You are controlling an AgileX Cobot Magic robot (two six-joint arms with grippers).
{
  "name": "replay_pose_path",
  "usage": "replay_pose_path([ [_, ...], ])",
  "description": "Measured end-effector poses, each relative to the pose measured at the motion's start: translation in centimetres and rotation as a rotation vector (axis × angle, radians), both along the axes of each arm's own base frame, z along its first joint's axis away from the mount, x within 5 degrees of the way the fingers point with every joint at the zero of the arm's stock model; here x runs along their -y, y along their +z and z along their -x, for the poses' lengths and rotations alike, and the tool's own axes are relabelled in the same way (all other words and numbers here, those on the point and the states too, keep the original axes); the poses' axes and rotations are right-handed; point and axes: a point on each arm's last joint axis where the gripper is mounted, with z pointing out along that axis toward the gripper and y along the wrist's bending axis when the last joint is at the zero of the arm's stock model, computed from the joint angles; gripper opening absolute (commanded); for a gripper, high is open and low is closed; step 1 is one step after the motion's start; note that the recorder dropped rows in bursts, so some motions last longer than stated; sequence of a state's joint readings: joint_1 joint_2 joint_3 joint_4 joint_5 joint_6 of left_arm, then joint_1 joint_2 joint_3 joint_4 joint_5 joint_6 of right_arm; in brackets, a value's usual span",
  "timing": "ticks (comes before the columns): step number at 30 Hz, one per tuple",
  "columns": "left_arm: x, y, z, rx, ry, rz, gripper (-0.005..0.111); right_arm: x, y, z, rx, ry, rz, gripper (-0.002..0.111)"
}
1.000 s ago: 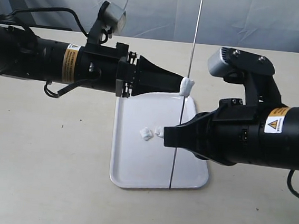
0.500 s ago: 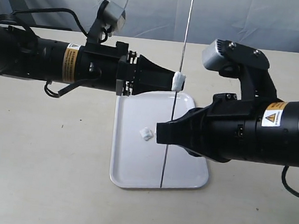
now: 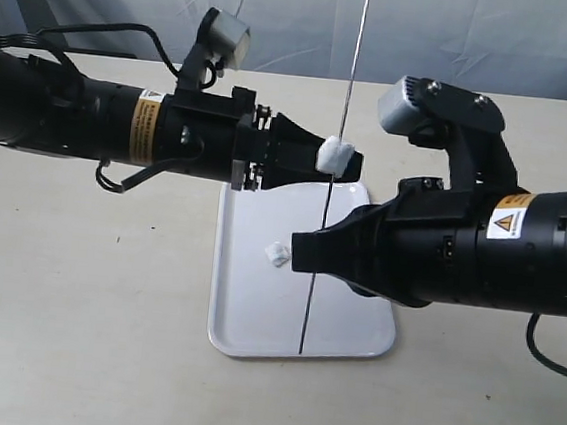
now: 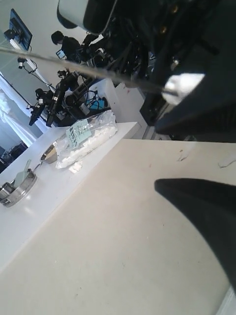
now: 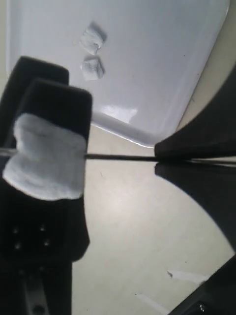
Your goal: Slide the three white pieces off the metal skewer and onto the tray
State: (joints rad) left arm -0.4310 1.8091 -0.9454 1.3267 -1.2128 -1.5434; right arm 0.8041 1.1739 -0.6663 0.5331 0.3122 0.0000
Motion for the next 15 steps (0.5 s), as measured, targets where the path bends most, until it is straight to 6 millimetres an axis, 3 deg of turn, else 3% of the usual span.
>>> replay_pose_path([
  [8, 0.5, 0.2, 0.2, 0.015, -0.022, -0.004, 0.03, -0.3, -0.7, -0.3, -0.014, 0.001, 0.025, -0.001],
  [15, -2.5, 0.0, -1.7, 0.001, 0.056, -0.031, 0.03, 0.3, 0.7, 0.2, 0.047, 0.006, -0.01, -0.001],
])
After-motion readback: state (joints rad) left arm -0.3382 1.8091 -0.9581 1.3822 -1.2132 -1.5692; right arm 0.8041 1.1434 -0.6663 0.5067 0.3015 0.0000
